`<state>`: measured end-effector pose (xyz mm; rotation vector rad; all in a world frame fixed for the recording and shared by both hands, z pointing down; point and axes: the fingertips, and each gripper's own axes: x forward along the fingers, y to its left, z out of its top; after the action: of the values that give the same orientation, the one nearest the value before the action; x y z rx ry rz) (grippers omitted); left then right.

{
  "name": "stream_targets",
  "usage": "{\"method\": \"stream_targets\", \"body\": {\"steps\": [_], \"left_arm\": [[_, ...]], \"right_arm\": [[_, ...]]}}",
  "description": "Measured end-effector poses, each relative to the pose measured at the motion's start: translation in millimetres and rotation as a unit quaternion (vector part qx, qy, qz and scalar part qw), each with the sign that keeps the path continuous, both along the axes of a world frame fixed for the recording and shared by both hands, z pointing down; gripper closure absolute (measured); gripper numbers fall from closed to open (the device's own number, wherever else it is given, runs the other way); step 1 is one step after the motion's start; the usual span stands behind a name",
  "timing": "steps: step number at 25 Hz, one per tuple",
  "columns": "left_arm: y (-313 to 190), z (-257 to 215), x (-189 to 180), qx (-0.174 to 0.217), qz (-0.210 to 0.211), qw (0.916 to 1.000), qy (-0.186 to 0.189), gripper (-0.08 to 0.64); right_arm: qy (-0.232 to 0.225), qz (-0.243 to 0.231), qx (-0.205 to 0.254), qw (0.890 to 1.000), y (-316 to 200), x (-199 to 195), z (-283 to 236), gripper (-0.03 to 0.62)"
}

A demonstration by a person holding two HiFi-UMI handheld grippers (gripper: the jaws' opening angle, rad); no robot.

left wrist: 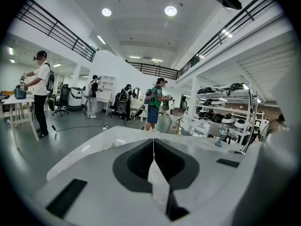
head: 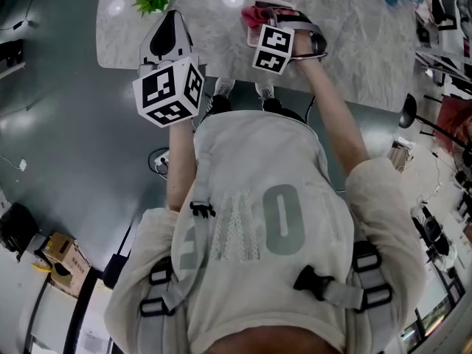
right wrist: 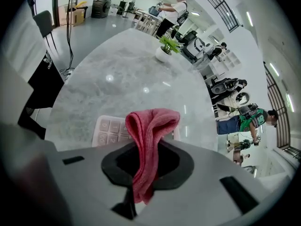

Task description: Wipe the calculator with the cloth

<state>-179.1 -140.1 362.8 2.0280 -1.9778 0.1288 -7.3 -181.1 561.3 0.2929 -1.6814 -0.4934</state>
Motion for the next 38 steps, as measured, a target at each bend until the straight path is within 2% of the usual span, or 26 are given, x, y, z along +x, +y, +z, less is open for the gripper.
{"method": "stream_targets", "body": {"steps": [25,38], "left_arm": [[-3.2,10.3,36.3,-0.011,0.035,0.9992,0.016,0.538],[-5.6,17.3,43.9,-0.015,0.042,0.9988,0.020,0.538]], "right_arm": [[-0.019,-0.008,-0.070,0.997,83.5,2.4,8.2,0.537],[-0.022,-0.004,-0.081,0.996,93.2,7.3,14.2,0.537]]}}
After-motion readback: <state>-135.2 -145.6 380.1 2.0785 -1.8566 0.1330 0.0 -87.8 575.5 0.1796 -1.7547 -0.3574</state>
